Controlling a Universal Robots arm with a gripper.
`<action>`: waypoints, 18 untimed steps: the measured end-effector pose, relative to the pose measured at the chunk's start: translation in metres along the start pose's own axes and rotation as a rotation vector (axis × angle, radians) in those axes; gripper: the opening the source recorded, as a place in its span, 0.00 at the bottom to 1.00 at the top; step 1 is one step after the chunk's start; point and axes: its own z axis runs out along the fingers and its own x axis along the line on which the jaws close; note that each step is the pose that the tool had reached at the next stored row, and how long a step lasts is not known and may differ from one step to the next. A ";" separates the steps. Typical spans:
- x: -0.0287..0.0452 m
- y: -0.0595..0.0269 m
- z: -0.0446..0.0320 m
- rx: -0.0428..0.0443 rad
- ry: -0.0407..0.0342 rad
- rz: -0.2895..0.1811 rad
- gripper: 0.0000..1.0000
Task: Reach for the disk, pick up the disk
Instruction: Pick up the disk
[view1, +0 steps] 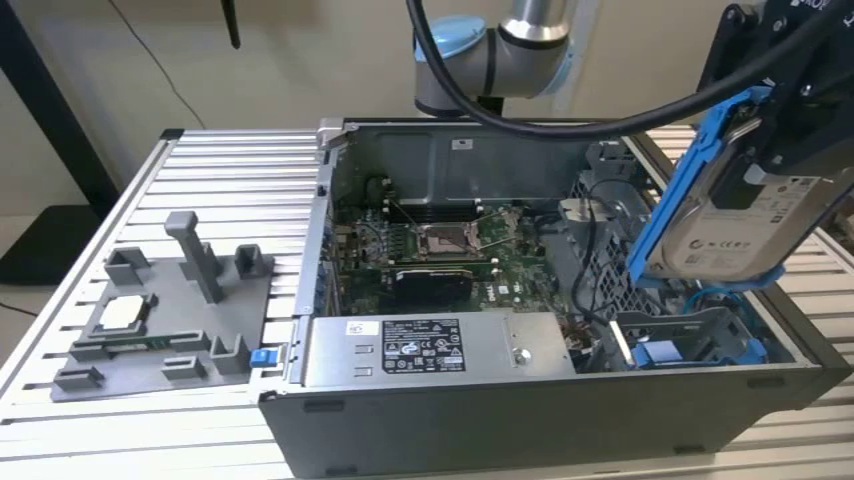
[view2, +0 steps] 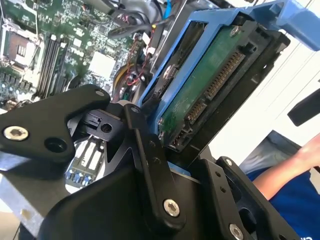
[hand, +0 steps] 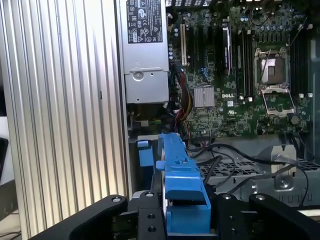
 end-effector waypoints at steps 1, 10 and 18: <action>0.0001 -0.0025 0.0001 -0.0002 0.0000 0.000 0.00; 0.0013 -0.0226 0.0013 -0.0015 0.0003 -0.002 0.00; 0.0033 -0.0240 0.0062 -0.0019 0.0004 -0.014 0.00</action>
